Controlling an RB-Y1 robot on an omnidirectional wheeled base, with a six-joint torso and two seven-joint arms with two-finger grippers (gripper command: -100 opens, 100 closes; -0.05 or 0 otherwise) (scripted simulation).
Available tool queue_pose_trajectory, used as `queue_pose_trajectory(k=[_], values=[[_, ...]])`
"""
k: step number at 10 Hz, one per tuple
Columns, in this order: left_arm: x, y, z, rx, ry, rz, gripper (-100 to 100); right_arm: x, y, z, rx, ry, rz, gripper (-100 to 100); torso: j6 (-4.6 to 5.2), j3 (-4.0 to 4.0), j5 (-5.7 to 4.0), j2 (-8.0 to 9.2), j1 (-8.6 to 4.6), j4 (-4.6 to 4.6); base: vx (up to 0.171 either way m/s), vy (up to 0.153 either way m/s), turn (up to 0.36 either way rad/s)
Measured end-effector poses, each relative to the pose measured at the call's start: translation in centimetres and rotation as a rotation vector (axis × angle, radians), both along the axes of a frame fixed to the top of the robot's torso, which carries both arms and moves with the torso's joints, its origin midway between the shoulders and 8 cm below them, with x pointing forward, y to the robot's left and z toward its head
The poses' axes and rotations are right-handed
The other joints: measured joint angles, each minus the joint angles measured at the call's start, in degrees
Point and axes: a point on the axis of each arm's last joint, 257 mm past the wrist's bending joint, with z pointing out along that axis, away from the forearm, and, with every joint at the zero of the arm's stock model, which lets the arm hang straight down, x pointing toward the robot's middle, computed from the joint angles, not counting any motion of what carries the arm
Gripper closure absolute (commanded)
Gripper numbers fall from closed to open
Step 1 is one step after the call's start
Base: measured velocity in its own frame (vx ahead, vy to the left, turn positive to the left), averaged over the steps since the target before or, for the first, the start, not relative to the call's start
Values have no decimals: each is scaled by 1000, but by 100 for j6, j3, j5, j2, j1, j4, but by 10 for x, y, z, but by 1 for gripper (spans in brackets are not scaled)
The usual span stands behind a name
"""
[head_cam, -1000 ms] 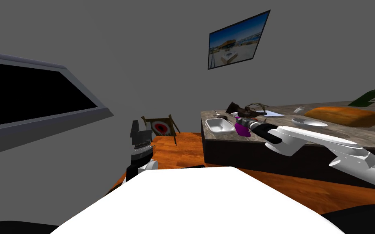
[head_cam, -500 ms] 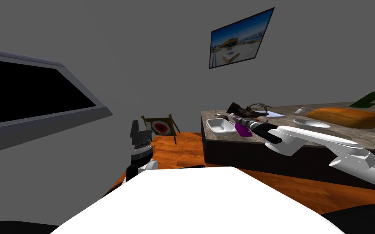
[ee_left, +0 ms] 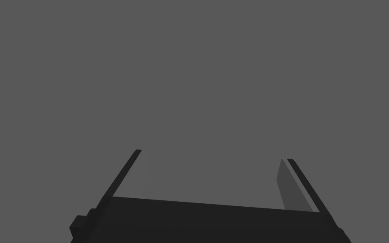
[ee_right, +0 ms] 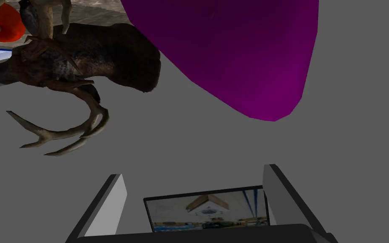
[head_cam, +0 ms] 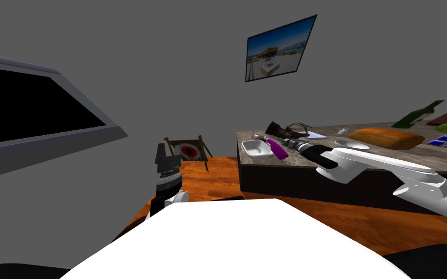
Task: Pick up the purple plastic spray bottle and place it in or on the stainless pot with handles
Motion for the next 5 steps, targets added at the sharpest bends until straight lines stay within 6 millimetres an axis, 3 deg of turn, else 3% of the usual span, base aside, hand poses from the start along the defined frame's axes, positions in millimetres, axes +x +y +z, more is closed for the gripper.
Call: queue_pose_trajectory(k=[2,3,5], values=[[0,0,0,0,0,0,0,4,0,8,39,-25,-5,-100,1,9,-3,15,-9,3,-116,-119,-61],[0,0,0,0,0,0,0,4,0,9,42,-27,-5,0,-3,-3,1,-8,19,-1,-13,-14,2],[0,0,0,0,0,0,0,4,0,9,42,-27,-5,0,-5,-24,10,-41,51,-10,-3,-3,-1]])
